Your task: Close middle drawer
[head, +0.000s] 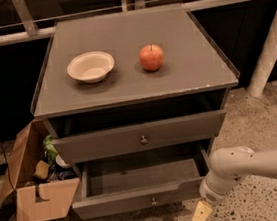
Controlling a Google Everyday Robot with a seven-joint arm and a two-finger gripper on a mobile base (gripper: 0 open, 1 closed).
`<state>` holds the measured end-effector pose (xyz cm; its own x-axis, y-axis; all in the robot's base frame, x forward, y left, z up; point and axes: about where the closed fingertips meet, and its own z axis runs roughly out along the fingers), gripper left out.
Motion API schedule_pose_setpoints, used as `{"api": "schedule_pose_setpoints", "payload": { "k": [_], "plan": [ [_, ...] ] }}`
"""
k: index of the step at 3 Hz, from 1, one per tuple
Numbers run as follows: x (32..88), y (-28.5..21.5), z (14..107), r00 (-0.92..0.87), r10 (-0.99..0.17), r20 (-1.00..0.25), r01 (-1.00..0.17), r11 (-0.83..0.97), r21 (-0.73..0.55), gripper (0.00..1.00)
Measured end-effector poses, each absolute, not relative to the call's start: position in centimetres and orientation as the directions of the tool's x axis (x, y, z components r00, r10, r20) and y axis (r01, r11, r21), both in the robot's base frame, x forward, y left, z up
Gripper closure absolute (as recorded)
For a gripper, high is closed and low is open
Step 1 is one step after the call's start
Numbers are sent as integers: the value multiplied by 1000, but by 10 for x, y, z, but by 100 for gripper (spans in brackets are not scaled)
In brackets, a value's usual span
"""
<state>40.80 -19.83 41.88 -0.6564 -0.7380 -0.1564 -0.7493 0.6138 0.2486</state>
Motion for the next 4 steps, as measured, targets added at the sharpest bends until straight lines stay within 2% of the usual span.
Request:
{"api": "schedule_pose_setpoints", "payload": {
  "k": [1, 2, 4],
  "plan": [
    [408, -198, 419, -656, -738, -156, -749, 614, 249, 0],
    [408, -198, 419, -656, -738, -156, -749, 614, 249, 18],
    [408, -198, 418, -656, -739, -156, -750, 613, 249, 64]
  ]
}}
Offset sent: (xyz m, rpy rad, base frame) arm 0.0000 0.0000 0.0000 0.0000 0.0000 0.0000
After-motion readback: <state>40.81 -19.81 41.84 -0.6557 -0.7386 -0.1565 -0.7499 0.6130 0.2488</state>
